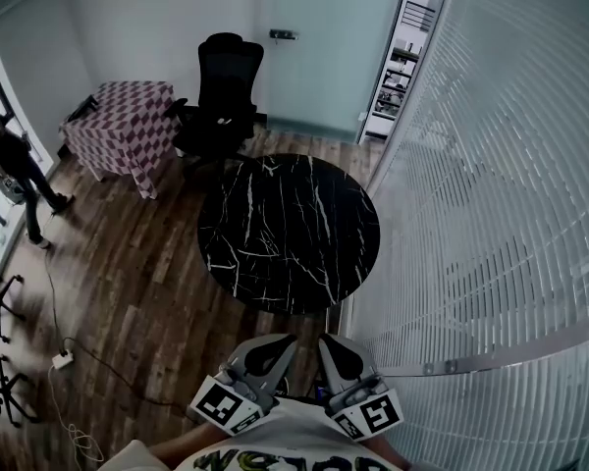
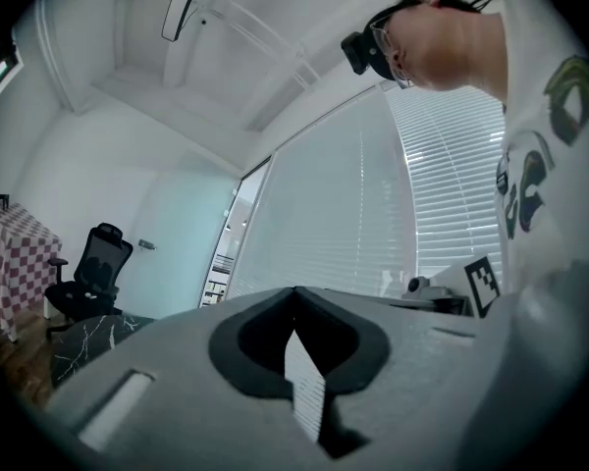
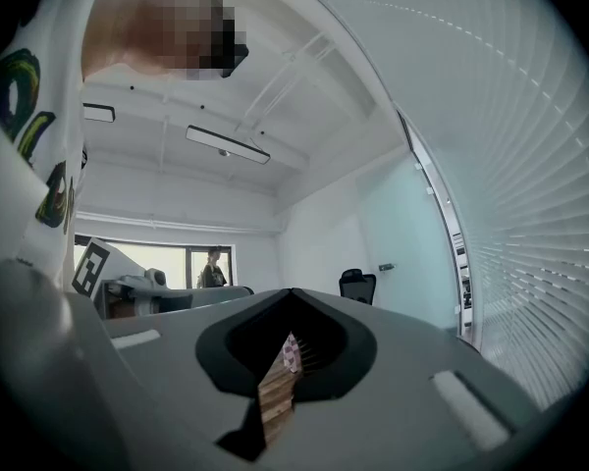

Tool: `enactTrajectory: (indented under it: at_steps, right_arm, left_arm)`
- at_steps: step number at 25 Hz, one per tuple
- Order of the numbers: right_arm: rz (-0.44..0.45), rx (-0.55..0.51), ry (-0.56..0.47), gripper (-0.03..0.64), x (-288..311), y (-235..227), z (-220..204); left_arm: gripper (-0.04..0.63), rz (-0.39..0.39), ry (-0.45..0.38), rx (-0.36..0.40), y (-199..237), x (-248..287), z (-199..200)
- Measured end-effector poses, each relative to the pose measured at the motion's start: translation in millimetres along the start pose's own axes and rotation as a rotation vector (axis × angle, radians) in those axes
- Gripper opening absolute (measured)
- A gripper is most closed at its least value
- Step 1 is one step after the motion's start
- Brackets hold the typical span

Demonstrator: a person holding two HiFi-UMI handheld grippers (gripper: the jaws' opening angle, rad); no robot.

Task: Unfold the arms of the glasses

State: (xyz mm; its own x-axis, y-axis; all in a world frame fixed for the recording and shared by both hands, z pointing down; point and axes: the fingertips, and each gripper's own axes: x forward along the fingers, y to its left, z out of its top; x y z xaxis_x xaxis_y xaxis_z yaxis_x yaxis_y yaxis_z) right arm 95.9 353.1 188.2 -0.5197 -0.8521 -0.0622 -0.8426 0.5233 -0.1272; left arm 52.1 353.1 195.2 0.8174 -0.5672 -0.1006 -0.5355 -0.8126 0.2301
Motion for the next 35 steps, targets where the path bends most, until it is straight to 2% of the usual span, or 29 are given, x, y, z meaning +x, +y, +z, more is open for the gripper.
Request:
enactTrajectory:
  at_steps: [9, 18, 35]
  right_arm:
    - [0.026, 0.010, -0.002, 0.002, 12.2, -11.0, -3.4]
    - [0.019, -0.001, -0.003, 0.002, 45.6, -28.5, -8.4]
    - [0.029, -0.034, -0.005, 0.002, 189.0, -58.6, 1.0]
  left_arm:
    - [0.005, 0.032, 0.009, -0.005, 12.0, 9.8, -6.4]
    - [0.005, 0.013, 0.003, -0.007, 44.9, 32.6, -5.5]
    - [0.005, 0.012, -0.020, -0.002, 178.9, 72.6, 34.9]
